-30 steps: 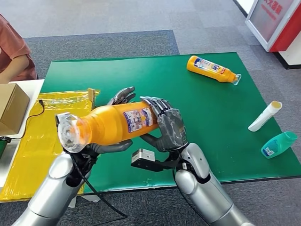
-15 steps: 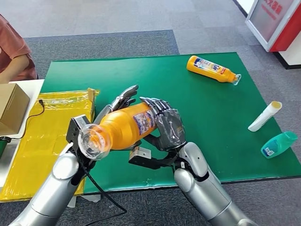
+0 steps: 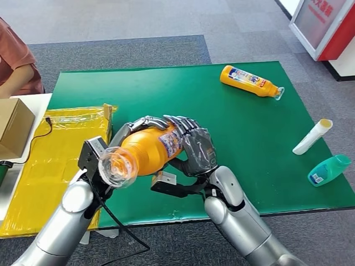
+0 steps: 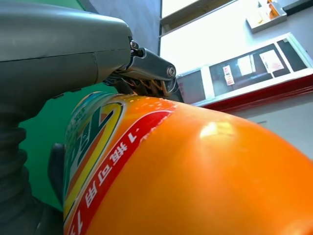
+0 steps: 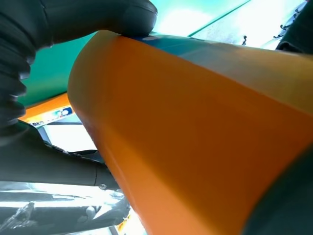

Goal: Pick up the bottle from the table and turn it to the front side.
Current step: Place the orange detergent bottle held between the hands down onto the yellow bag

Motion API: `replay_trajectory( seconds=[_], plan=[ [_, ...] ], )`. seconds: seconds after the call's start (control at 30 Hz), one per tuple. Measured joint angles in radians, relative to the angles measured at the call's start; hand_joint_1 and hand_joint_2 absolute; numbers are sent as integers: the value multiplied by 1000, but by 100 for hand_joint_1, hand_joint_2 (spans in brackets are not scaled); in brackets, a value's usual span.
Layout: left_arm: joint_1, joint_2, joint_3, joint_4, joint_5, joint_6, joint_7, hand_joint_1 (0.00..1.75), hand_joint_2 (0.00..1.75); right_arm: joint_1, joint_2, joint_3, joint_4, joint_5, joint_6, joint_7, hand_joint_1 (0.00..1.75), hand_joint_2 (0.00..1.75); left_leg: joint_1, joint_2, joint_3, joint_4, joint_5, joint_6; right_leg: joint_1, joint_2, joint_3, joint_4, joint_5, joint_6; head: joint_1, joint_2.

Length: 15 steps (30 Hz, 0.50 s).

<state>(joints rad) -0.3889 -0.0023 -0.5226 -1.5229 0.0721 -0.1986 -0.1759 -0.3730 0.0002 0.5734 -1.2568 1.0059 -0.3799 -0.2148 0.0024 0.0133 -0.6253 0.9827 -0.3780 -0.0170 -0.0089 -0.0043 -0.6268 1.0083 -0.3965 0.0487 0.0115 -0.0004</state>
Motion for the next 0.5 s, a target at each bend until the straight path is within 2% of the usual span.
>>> replay_trajectory(
  seconds=[0.2, 0.23, 0.33, 0.37, 0.5],
  plan=[
    [0, 0, 0, -7, -18, 4, 0, 175, 175, -1, 3, -1, 3, 1, 12, 0, 175, 175, 0, 0, 0, 0, 0, 0, 0, 0, 0, 0, 0, 0, 0, 0],
    [1, 0, 0, -8, -22, 8, 0, 175, 175, -1, 3, -1, 4, 1, 15, 0, 157, 175, 0, 0, 0, 0, 0, 0, 0, 0, 0, 0, 0, 0, 0, 0],
    [7, -2, 0, -12, -43, 29, -2, 175, 175, -6, 4, -3, 11, -3, 37, 4, 26, 175, 0, 0, 0, 0, 0, 0, 0, 0, 0, 0, 0, 0, 0, 0],
    [9, -3, 1, -15, -56, 42, -4, 175, 175, -7, 5, -4, 16, -11, 56, 12, 0, 175, 0, 0, 0, 0, 0, 0, 0, 0, 0, 0, 0, 0, 0, 0],
    [16, -16, -5, -47, -123, 94, -29, 175, 175, -9, 10, -36, 75, -111, 180, 62, 0, 175, 0, -2, -2, 0, 1, 1, 0, -2, 0, 0, 0, 1, 0, 0]
  ],
)
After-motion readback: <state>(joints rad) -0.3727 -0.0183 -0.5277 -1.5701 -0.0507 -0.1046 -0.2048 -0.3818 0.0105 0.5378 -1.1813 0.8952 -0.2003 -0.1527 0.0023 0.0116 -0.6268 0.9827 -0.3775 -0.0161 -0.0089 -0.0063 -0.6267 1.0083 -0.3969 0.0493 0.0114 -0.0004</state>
